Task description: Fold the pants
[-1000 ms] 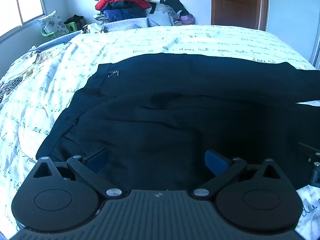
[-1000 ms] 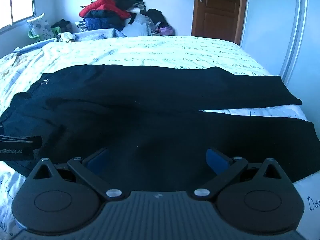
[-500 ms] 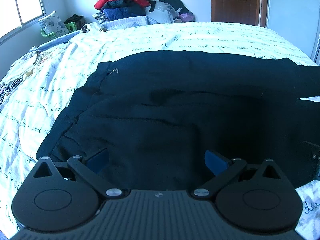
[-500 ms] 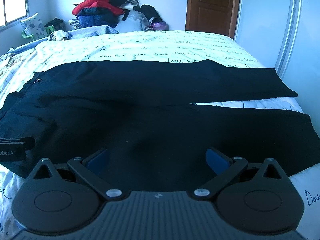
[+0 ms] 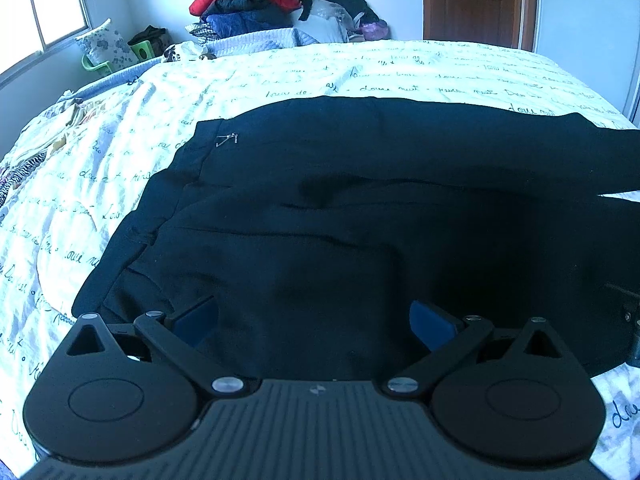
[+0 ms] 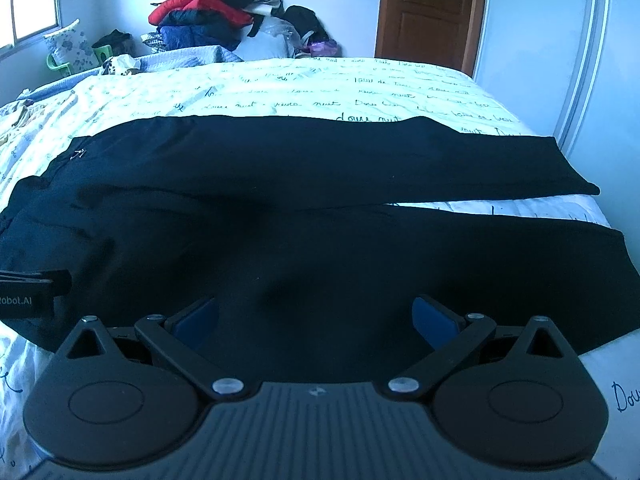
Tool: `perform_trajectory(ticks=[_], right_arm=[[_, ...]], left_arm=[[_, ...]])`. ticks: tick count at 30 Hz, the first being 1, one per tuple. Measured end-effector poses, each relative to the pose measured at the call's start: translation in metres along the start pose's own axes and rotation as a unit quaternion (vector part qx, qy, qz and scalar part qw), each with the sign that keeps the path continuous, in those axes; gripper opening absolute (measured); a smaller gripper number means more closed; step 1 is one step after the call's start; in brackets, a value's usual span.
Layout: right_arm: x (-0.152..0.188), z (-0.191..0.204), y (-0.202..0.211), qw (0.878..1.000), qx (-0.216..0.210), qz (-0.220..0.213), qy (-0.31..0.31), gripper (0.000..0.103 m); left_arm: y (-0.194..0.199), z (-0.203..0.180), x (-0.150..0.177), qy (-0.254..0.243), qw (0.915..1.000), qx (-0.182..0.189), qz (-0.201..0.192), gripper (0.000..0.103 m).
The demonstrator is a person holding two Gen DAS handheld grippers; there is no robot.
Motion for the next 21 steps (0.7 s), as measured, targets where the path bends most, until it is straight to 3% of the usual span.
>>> perform_trajectory(ticks=[16,21], right_arm=[[-0.002,0.002,-0.005,1.000,-0.004,0.004,0.011,0.103],[-0.027,0.009,-0.010,0.998,-0.056,-0.009,0.030,0.103]], left_arm=[[-0.006,0.002,0.000,0.001,1.0000,-0.005,0.005,0.103],[-0.009,0.007,-0.005,0.003,1.0000,-0.005,0.005,0.103]])
Point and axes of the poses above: each gripper's, at about its wrist camera, not at the fingertips, and y roughly against the way its jaws point, z to its left, x to its underside, the point moved 9 cm from there along -y, roughly the way its jaws point, and after that the axes turned 2 degrees about -x, right-handed, at the moved point
